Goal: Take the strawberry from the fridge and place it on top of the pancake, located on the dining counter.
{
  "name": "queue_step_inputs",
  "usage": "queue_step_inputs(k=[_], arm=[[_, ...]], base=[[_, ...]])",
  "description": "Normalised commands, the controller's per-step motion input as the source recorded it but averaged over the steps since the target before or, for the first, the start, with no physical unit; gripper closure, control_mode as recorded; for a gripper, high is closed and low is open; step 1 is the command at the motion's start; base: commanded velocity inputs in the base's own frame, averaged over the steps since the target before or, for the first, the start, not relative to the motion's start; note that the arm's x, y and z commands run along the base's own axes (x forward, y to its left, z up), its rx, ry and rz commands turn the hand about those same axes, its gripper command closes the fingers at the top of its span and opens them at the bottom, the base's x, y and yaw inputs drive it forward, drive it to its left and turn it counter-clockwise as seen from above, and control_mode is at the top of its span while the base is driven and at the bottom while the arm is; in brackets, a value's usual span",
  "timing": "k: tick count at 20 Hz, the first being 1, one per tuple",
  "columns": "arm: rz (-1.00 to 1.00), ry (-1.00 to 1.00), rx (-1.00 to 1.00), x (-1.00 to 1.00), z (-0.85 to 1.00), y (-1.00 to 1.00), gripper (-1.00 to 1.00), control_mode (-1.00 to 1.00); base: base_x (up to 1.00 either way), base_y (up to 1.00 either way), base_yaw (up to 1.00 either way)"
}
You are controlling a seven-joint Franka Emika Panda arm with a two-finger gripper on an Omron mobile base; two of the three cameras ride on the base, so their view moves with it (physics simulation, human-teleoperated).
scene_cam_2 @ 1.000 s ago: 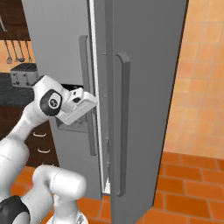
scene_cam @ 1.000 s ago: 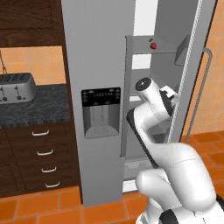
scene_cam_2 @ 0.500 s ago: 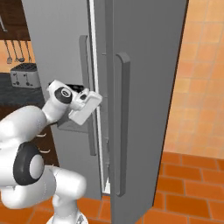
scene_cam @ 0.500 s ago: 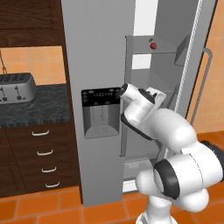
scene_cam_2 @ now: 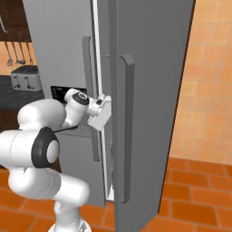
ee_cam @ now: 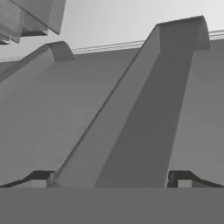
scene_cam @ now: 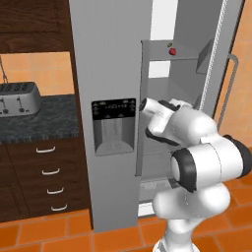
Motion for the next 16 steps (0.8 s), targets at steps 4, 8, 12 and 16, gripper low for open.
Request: queue_step_inputs(k=[4,8,12,16], arm=[[-0.13,0.00,-0.02,-0.11,-0.17,-0.82,-1.00,-1.00],[-0.18,0.00,0.00,-0.44,-0.02,-0.98,-1.00,-1.00],[-0.17,0.00,0.00,-0.54,0.00,-1.00,-1.00,-1.00],[-0.10,0.00,0.00,-0.30,0.00,-1.00,-1.00,-1.00]], base=[[0.00,0.00,0.00],[0.00,0.00,0.00],[0.00,0.00,0.00],[0.00,0.00,0.00]])
